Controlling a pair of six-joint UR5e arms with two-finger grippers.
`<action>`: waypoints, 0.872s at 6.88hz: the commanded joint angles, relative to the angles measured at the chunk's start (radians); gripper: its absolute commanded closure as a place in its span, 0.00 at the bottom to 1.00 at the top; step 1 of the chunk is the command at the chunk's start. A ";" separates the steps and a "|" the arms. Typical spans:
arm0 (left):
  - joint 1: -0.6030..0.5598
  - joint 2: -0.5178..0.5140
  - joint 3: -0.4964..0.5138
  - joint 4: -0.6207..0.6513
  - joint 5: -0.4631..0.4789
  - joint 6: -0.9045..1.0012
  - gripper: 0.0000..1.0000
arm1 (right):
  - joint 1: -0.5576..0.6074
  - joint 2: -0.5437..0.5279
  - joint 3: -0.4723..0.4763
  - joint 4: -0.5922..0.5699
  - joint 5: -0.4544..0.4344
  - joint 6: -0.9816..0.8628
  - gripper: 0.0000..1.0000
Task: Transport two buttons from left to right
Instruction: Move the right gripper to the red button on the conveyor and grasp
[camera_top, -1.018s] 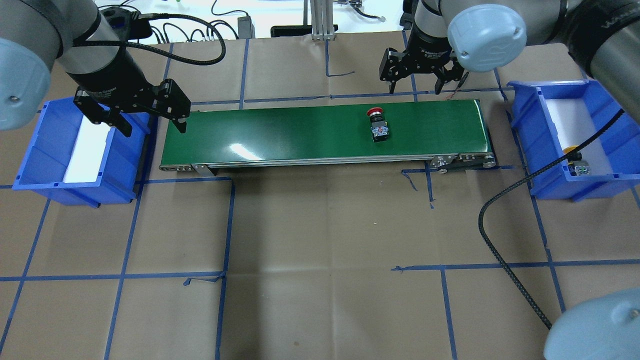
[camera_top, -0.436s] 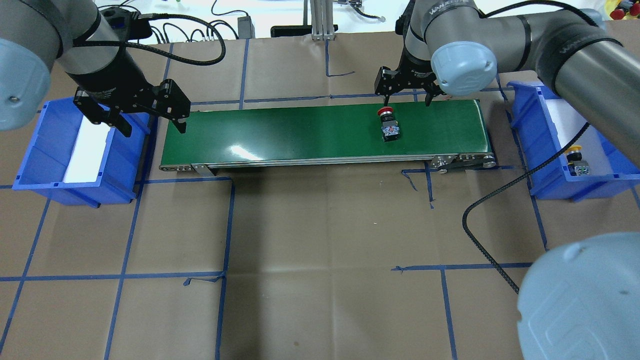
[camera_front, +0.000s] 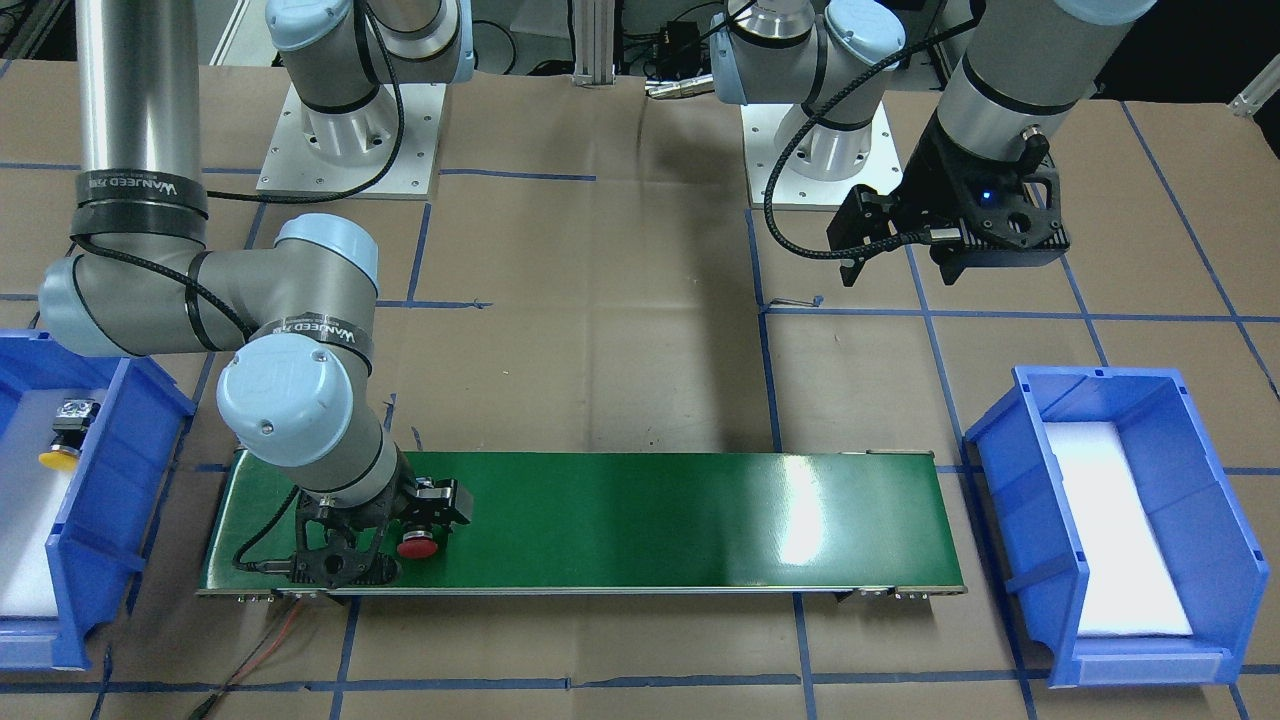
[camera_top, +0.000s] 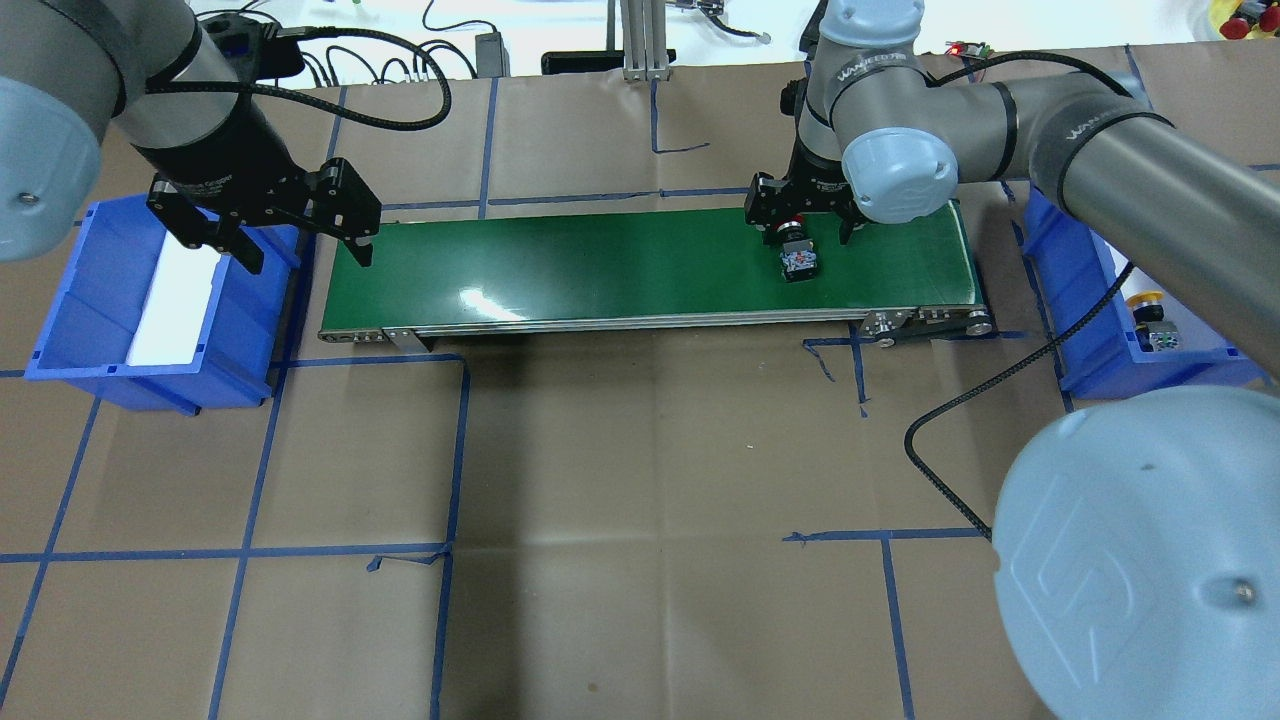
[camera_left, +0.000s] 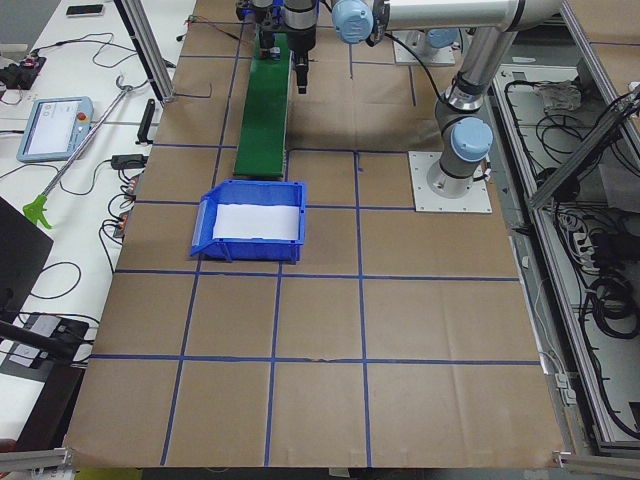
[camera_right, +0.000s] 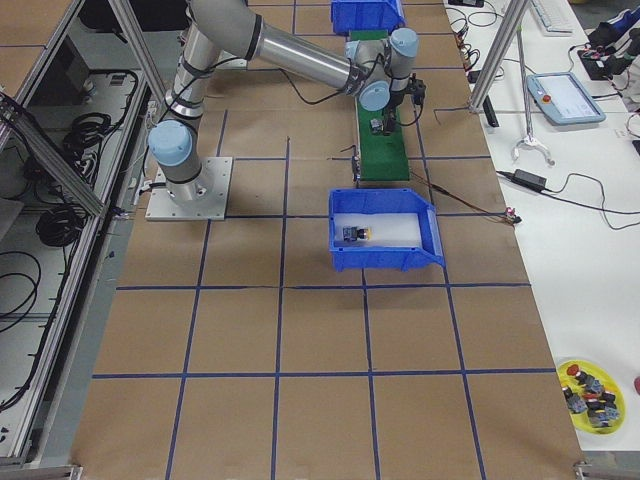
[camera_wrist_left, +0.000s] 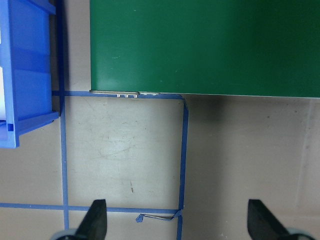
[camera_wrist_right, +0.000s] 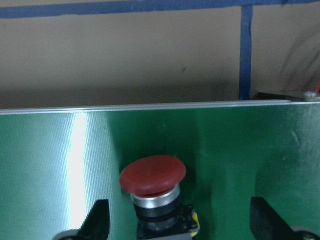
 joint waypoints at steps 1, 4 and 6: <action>0.000 0.001 0.000 0.000 0.000 0.000 0.00 | -0.006 -0.001 0.015 0.013 -0.002 -0.002 0.70; 0.000 0.001 0.000 0.000 -0.002 0.000 0.00 | -0.049 -0.059 -0.017 0.149 -0.019 -0.025 0.95; 0.000 0.001 0.000 0.000 -0.003 0.000 0.00 | -0.174 -0.180 -0.095 0.265 -0.019 -0.104 0.96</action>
